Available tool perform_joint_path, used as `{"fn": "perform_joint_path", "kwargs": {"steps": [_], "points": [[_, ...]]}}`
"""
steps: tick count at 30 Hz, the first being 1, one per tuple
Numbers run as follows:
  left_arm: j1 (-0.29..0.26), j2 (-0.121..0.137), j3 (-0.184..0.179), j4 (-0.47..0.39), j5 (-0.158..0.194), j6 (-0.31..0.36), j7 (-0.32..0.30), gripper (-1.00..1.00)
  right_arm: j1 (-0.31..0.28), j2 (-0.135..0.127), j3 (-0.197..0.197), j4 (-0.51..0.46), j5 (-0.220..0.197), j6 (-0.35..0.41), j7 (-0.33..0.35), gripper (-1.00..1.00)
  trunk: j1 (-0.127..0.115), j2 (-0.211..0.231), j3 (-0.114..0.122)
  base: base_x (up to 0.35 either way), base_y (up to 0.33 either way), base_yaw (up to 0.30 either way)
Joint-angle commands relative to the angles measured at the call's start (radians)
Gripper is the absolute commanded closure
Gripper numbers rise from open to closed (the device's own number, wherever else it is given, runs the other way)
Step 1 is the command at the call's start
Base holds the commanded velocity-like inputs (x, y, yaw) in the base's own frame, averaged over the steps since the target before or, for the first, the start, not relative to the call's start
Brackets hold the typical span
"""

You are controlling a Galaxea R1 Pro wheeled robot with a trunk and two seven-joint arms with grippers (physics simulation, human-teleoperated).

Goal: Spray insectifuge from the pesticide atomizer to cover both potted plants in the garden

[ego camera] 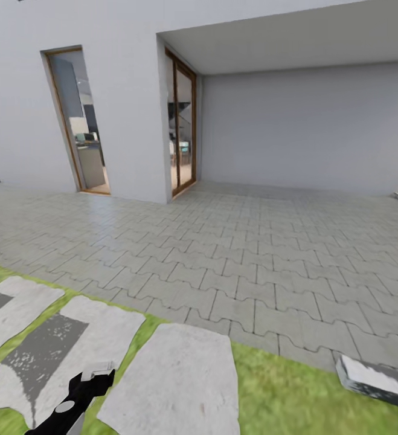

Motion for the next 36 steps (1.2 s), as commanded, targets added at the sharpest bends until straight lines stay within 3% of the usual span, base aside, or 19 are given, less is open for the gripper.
{"fn": "perform_joint_path", "kwargs": {"steps": [1,13,36], "points": [[-0.001,0.000,0.002,0.001,0.001,-0.003,0.000,-1.00,0.000,0.000,0.000,0.000,0.001,-0.003,0.000,-1.00,0.000,0.000,-0.001,0.276,-0.166,0.276],[-0.001,0.000,0.002,0.001,0.001,-0.003,0.000,-1.00,0.000,0.001,0.000,0.000,0.001,-0.003,0.000,-1.00,0.000,0.000,-0.001,0.260,-0.166,0.276],[-0.001,0.000,0.002,0.001,0.002,-0.002,0.001,-1.00,0.000,0.001,0.000,0.000,0.001,-0.003,0.000,-1.00,0.000,0.000,-0.001,0.043,-0.057,0.277]]}}
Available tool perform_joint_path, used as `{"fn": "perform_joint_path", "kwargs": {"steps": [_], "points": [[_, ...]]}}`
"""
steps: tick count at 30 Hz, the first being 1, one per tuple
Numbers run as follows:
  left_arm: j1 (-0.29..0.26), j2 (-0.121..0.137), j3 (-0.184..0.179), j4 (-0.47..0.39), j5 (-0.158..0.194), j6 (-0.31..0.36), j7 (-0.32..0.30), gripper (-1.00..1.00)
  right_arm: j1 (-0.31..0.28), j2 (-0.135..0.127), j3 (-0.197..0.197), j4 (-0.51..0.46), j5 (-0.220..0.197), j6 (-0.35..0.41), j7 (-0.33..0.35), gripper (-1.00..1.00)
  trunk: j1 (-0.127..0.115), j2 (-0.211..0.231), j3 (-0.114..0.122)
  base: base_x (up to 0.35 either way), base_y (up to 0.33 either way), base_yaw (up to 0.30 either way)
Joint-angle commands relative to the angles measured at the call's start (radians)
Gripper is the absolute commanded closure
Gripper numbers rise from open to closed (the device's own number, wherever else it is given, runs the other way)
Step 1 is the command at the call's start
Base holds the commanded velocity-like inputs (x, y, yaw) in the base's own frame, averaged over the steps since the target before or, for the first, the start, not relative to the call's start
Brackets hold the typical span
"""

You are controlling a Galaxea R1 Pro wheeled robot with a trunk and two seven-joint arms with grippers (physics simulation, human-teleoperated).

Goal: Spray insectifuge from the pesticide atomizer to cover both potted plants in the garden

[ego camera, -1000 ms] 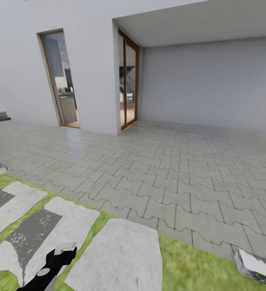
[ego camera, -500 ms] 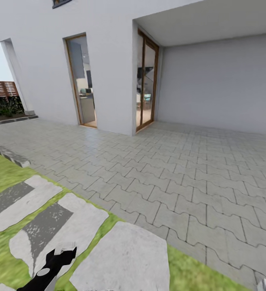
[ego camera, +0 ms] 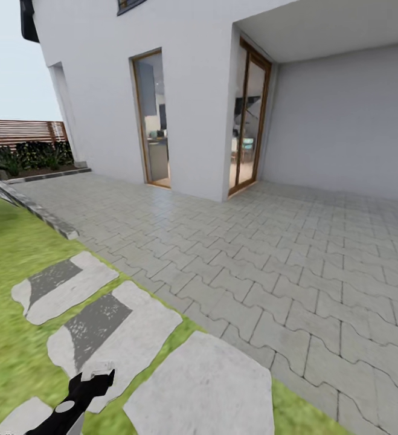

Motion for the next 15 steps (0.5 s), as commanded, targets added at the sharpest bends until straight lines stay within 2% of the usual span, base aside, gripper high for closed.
{"fn": "perform_joint_path", "kwargs": {"steps": [1,15], "points": [[-0.001,0.000,0.002,0.001,0.001,-0.003,0.001,-1.00,0.000,0.000,0.000,0.000,0.001,-0.003,0.000,-1.00,0.000,0.000,-0.001,0.263,-0.100,0.277],[-0.001,0.000,0.002,0.001,0.000,-0.003,0.000,-1.00,0.000,0.000,0.000,0.000,0.001,-0.003,0.000,-1.00,0.000,0.000,-0.001,0.283,-0.152,0.277]]}}
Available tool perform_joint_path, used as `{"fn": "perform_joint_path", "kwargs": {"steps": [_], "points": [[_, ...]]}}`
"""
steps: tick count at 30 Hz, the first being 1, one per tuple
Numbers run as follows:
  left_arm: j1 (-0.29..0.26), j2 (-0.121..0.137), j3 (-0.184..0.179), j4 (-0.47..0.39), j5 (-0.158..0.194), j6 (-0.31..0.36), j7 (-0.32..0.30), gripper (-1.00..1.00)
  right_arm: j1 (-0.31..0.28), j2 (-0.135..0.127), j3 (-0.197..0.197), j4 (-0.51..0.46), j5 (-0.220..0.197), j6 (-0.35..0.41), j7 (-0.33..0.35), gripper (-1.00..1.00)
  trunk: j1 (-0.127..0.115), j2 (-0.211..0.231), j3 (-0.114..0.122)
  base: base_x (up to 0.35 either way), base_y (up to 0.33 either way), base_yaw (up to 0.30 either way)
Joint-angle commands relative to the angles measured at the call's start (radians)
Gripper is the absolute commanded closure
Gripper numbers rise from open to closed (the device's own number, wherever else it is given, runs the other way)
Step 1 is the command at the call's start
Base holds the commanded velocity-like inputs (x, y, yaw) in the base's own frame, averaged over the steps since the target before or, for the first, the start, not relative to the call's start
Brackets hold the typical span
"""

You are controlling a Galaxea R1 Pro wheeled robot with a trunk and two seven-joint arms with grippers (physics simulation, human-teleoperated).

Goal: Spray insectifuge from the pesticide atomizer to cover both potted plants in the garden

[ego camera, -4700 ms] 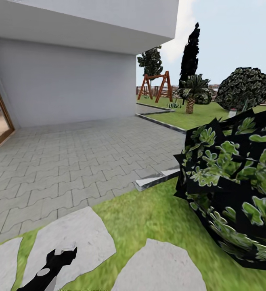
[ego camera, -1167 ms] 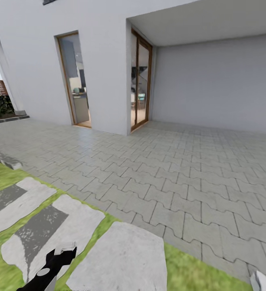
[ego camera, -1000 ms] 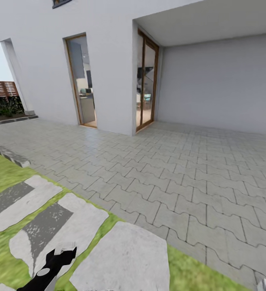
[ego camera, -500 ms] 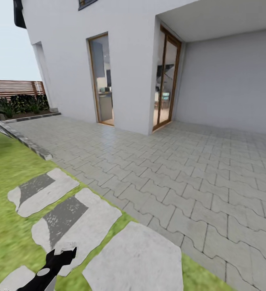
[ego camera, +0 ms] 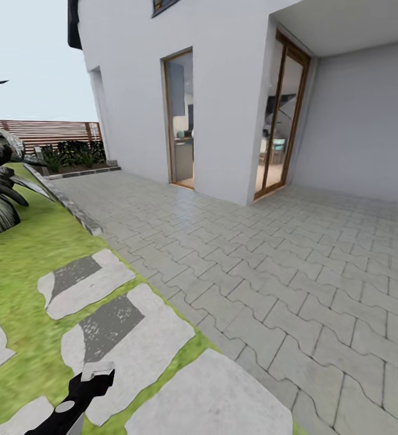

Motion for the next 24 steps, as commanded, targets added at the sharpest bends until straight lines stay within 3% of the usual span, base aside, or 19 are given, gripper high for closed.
{"fn": "perform_joint_path", "kwargs": {"steps": [1,11,24], "points": [[-0.001,0.000,0.002,0.001,0.001,-0.003,0.000,-1.00,0.000,0.000,0.000,0.000,0.001,-0.003,0.000,-1.00,0.000,0.000,-0.001,0.253,-0.175,0.277],[-0.001,0.000,0.002,0.001,0.001,-0.004,0.001,-1.00,0.000,0.000,0.000,0.000,0.001,-0.003,0.000,-1.00,0.000,0.000,-0.001,0.246,-0.178,0.277],[-0.001,0.000,0.002,0.001,0.002,-0.005,0.001,-1.00,0.000,0.000,0.000,0.000,0.001,-0.003,0.000,-1.00,0.000,0.000,-0.001,0.022,-0.196,0.277]]}}
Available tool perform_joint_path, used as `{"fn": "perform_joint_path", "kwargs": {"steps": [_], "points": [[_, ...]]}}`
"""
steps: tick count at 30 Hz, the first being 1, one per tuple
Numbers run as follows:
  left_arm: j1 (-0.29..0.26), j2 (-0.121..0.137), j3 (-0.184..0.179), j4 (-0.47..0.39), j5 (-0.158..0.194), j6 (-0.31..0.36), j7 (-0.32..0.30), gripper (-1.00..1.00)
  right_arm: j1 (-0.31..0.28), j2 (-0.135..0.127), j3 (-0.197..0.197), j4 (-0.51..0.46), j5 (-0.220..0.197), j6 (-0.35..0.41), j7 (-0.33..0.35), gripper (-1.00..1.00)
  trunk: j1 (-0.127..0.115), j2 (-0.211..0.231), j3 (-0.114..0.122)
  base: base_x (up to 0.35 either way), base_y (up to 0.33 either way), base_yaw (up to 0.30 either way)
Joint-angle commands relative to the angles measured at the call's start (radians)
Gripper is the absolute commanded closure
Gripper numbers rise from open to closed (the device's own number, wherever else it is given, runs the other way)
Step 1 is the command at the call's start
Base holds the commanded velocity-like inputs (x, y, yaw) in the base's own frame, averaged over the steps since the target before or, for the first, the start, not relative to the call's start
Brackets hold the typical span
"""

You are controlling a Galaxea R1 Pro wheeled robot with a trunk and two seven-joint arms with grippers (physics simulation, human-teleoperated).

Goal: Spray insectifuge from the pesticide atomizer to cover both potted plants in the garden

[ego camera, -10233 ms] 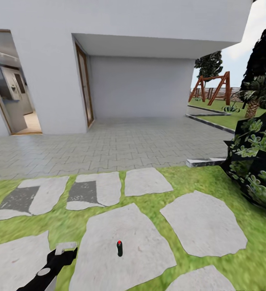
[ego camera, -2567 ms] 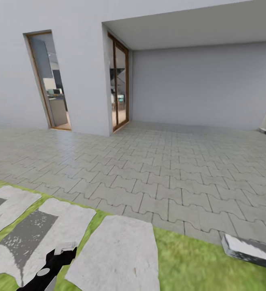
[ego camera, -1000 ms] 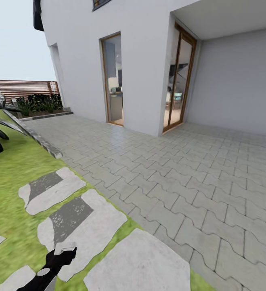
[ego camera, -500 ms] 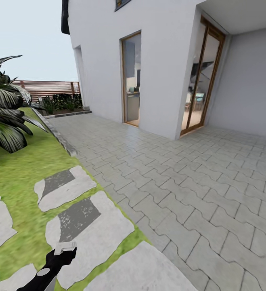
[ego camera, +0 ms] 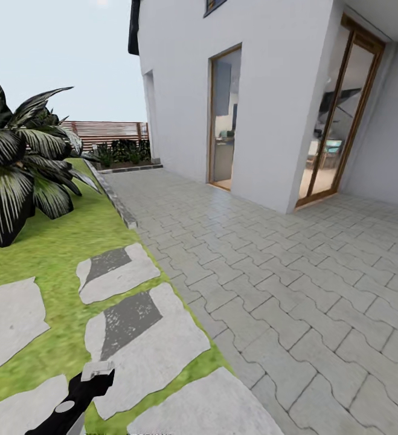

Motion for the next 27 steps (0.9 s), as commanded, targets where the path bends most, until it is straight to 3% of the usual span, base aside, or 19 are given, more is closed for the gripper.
{"fn": "perform_joint_path", "kwargs": {"steps": [1,13,27], "points": [[-0.001,0.000,0.002,0.001,0.001,-0.003,0.000,-1.00,0.000,0.000,0.000,0.000,0.001,-0.003,0.000,-1.00,0.000,0.000,-0.001,0.000,-0.197,0.277],[-0.001,0.000,0.002,0.001,0.001,-0.003,0.000,-1.00,0.000,0.000,0.000,0.000,0.001,-0.003,0.000,-1.00,0.000,0.000,-0.001,0.000,-0.172,0.276],[-0.001,0.000,0.002,0.003,0.001,-0.003,0.000,-1.00,0.000,0.000,0.000,0.000,0.001,-0.003,0.000,-1.00,0.000,0.000,-0.001,0.000,-0.014,0.277]]}}
